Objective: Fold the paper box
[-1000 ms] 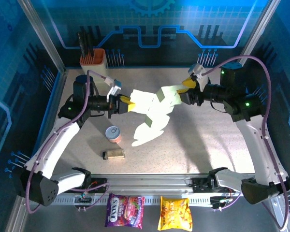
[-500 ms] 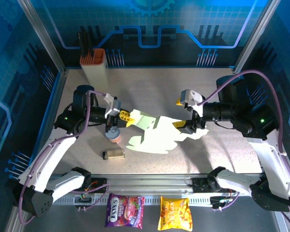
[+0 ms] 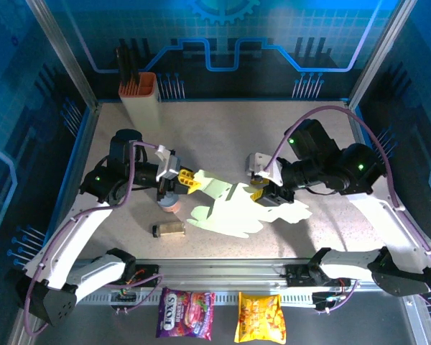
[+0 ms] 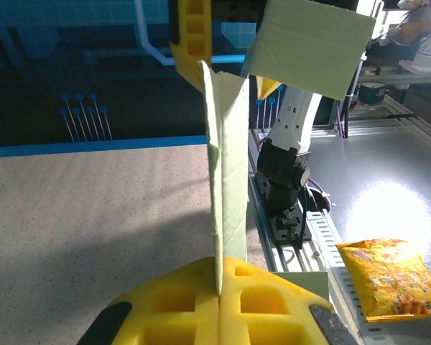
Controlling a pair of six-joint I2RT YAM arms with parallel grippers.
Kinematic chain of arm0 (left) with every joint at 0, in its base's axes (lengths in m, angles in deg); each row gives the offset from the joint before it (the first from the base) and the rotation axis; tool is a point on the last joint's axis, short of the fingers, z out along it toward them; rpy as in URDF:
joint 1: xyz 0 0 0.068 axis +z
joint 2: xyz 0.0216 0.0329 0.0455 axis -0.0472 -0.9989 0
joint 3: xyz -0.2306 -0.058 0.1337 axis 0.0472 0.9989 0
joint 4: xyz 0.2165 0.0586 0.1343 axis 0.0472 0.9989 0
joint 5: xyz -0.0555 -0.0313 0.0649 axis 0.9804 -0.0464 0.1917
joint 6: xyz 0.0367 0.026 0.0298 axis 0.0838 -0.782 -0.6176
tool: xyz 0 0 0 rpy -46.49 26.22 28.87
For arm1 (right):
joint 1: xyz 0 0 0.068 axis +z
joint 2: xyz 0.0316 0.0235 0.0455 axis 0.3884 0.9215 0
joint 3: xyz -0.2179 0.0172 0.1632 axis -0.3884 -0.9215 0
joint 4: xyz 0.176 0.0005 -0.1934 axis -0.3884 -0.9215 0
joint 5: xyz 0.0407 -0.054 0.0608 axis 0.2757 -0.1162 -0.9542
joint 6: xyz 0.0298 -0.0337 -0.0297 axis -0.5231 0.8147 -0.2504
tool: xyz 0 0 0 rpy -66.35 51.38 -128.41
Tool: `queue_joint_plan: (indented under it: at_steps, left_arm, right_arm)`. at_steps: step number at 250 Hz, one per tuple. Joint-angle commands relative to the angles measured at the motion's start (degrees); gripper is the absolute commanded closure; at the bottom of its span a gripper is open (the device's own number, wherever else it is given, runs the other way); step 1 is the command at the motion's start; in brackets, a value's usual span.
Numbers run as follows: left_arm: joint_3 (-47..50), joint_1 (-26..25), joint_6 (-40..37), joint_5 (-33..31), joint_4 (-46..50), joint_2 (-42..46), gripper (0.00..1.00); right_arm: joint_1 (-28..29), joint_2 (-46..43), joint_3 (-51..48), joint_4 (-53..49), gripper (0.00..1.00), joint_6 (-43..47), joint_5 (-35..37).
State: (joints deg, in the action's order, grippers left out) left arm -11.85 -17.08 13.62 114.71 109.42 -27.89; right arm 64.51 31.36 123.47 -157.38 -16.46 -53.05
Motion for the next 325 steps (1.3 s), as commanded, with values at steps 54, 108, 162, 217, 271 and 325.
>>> queue_joint_plan:
  at_steps: [54,108,162,217,271,325]
  left_arm:
    - [0.4,-0.5,-1.9,-0.6,0.2,1.1,1.00]
    - [1.1,-0.5,0.0,-4.7,-2.2,1.6,0.86]
    - [1.9,-0.5,12.6,-23.5,-10.8,2.3,0.38]
    - [-4.3,1.0,22.7,-33.8,-6.3,-1.3,0.22]
    - [-8.6,6.5,33.9,-31.1,-4.9,-6.3,0.00]
    - [-4.4,8.6,47.7,-28.8,-17.2,-8.2,0.00]
  right_arm:
    - [1.2,1.0,2.2,-4.4,0.88,-0.6,2.5]
    - [1.3,1.3,2.7,-4.3,1.00,-0.7,2.7]
    - [0.1,0.3,0.2,1.2,1.00,-2.6,2.7]
    - [-8.6,-0.3,-6.9,16.2,1.00,-13.6,-6.1]
    - [-17.0,0.1,-16.5,33.4,1.00,-33.1,-12.1]
    - [-23.7,0.1,-30.0,53.2,1.00,-54.9,-13.2]
